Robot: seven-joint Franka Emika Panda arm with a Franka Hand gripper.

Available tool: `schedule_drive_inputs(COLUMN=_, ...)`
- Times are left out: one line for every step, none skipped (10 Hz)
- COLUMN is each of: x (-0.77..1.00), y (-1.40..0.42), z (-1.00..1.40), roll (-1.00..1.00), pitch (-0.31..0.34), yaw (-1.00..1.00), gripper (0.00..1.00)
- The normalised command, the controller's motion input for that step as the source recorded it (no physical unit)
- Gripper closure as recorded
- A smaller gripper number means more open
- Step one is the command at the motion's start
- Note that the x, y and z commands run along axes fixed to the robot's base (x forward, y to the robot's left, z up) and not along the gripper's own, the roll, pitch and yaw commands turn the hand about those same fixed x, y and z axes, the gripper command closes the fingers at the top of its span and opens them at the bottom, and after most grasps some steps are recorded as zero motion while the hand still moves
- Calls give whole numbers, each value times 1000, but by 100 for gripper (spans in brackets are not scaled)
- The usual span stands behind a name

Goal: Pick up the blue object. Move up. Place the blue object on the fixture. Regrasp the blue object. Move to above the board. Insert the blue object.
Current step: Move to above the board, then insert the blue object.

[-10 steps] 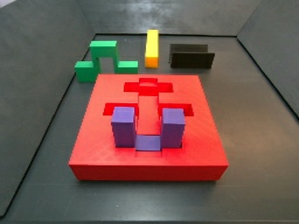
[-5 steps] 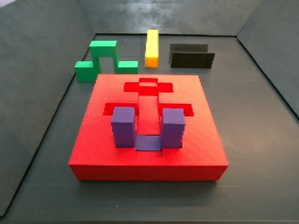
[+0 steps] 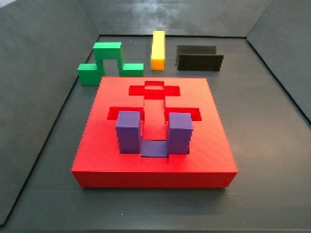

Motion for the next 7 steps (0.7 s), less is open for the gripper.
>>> schedule_drive_inputs(x=-56, y=28, z=-1, roll=-560, pitch=15, yaw=-9, gripper=100)
schedule_drive_inputs(x=-42, y=12, z=2, roll=-321, pitch=-4, yaw=-5, gripper=100)
schedule_drive_inputs(x=-34, y=15, z=6, roll=-246, pitch=-8, yaw=-5, gripper=100)
schedule_drive_inputs(x=654, y=0, z=-289, roll=-100, pitch=-176, yaw=0, gripper=100)
schedule_drive_inputs(x=851, y=37, z=-320, roll=-70, pitch=-187, yaw=0, gripper=100)
schedule_drive_inputs(x=837, y=86, z=-323, roll=-23, pitch=-211, yaw=80, gripper=100)
schedule_drive_inputs(x=826, y=191, z=-334, roll=-79, pitch=-207, yaw=134, gripper=100)
